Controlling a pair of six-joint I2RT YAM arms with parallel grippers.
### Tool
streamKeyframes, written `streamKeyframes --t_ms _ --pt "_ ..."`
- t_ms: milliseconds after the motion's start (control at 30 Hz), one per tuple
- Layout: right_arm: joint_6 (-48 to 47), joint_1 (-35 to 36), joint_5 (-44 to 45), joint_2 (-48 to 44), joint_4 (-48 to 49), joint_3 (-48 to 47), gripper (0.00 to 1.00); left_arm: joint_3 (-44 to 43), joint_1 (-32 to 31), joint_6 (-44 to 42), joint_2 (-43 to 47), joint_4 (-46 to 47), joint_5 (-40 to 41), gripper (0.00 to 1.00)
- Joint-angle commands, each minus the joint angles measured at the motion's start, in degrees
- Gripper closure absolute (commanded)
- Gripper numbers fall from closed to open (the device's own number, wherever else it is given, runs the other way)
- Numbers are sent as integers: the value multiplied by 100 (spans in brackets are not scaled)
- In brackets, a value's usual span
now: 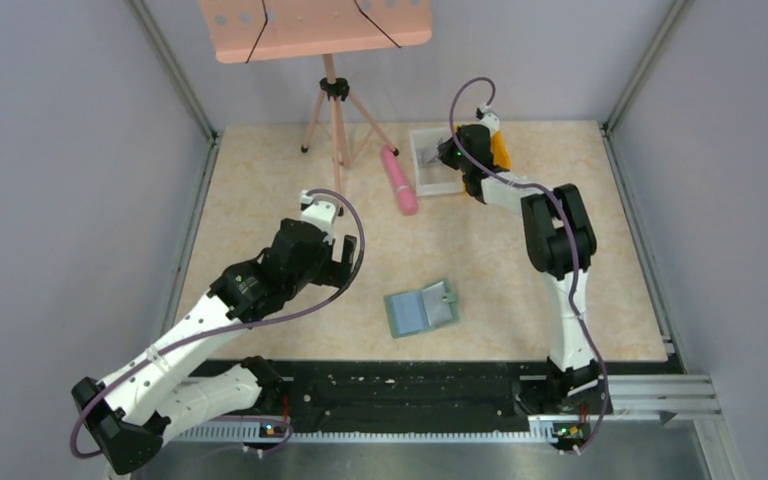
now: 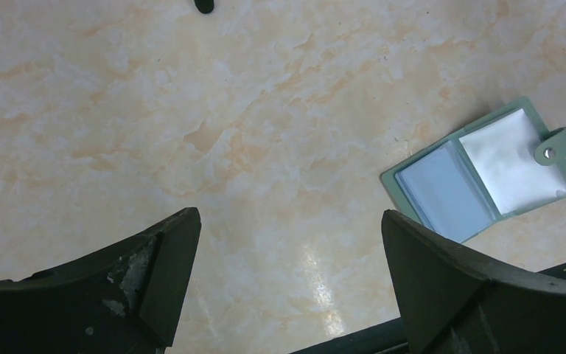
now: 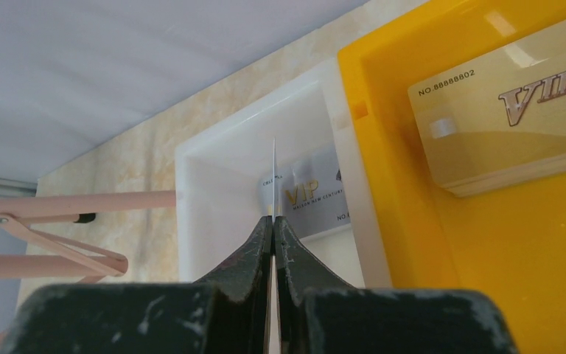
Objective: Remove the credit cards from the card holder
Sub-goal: Place the credit card in the storage box.
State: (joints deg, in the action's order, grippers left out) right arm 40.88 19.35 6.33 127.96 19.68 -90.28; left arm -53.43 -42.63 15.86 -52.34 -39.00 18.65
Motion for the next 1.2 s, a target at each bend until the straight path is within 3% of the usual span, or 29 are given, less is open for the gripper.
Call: streamKeyframes --t_ms 0,500,633,767,1167 --pt "-147 -41 -53 154 84 -480 100 41 -14 -83 51 232 -61 2" --pt "-142 -65 -366 646 -377 -1152 99 69 -10 -109 15 252 -50 2" --pt "-202 -79 -200 725 -835 -1494 83 70 -14 -103 -20 261 -107 2" --pt "-190 -114 -128 782 -1197 -1744 74 69 -13 -122 -22 255 -114 2" --pt "-328 -253 60 573 -1859 -2217 69 91 -17 -175 15 262 -59 2"
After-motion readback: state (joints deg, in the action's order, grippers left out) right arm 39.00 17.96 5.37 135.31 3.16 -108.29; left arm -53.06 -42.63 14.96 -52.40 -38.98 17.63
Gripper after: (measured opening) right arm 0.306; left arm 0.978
